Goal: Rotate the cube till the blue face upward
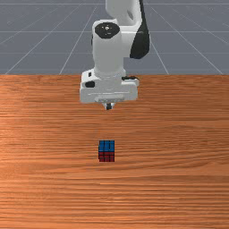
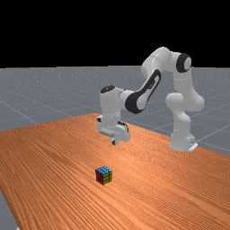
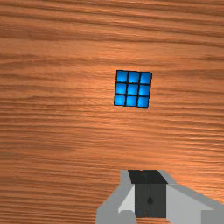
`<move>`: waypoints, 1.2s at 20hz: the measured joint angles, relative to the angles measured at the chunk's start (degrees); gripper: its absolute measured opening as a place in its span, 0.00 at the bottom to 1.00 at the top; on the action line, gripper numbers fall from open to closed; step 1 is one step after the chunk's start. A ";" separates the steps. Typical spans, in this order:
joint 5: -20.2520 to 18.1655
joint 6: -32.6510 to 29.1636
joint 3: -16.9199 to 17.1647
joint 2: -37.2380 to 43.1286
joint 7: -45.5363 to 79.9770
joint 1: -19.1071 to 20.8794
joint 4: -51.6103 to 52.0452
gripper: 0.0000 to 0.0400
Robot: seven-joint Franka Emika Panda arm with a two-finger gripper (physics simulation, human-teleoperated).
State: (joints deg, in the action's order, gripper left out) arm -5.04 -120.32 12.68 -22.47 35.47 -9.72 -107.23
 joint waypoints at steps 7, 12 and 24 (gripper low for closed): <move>-0.49 -2.52 -0.33 -9.72 2.25 0.12 8.52 0.00; -0.28 -5.85 -0.52 -15.85 2.56 0.18 10.65 0.00; -0.89 -7.73 -1.25 -21.05 4.51 -0.34 14.56 0.07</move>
State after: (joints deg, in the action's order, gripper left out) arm -5.93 -128.05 11.43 -43.52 39.97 -10.06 -92.67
